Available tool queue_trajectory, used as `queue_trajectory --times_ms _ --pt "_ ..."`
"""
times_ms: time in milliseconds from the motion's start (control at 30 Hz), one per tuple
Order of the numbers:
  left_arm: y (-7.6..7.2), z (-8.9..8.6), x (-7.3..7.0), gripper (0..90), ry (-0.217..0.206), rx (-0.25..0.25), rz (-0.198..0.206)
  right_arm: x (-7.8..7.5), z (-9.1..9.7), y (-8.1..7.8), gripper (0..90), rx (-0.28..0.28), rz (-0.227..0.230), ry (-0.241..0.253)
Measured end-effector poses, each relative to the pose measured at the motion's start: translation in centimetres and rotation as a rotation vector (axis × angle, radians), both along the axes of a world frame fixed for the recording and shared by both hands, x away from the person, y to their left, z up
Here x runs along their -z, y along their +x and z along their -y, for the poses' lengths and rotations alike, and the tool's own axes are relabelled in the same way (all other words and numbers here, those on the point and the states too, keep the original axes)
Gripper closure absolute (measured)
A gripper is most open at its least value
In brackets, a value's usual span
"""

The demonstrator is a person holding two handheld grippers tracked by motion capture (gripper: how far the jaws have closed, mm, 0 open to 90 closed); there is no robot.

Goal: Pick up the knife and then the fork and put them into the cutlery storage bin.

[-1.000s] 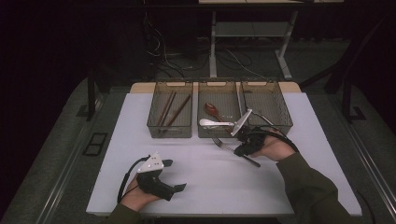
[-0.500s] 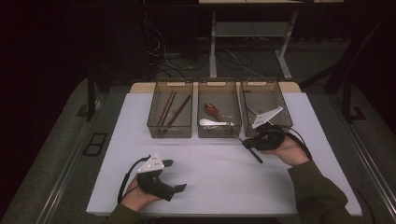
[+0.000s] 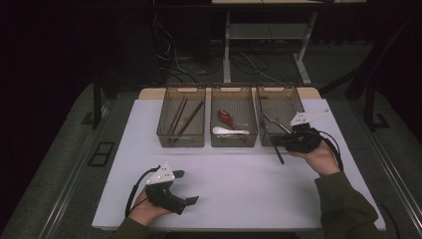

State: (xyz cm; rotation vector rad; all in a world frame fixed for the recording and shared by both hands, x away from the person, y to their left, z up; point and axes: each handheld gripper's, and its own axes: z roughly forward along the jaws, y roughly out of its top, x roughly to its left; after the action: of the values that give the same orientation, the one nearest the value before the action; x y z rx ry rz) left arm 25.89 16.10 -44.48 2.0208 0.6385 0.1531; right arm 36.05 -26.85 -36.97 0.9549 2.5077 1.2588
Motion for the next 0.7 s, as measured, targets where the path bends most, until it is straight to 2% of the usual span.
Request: queue_trajectory --times_ms 233,333,567,700 --pt "0.0 0.0 0.0 0.0 0.000 0.000 0.000 -0.4 1.8 0.1 83.7 0.073 0.040 0.075" --pt "0.0 0.0 0.0 0.0 0.000 0.000 0.000 -0.6 2.4 0.1 83.7 0.104 0.053 0.092" --pt "0.0 0.1 0.0 0.0 -0.002 0.002 0.000 -1.3 3.9 0.2 83.7 0.204 0.133 0.141" --pt "0.0 0.2 0.1 0.0 -0.001 0.003 -0.001 -1.8 4.7 0.7 83.7 0.244 0.164 0.155"
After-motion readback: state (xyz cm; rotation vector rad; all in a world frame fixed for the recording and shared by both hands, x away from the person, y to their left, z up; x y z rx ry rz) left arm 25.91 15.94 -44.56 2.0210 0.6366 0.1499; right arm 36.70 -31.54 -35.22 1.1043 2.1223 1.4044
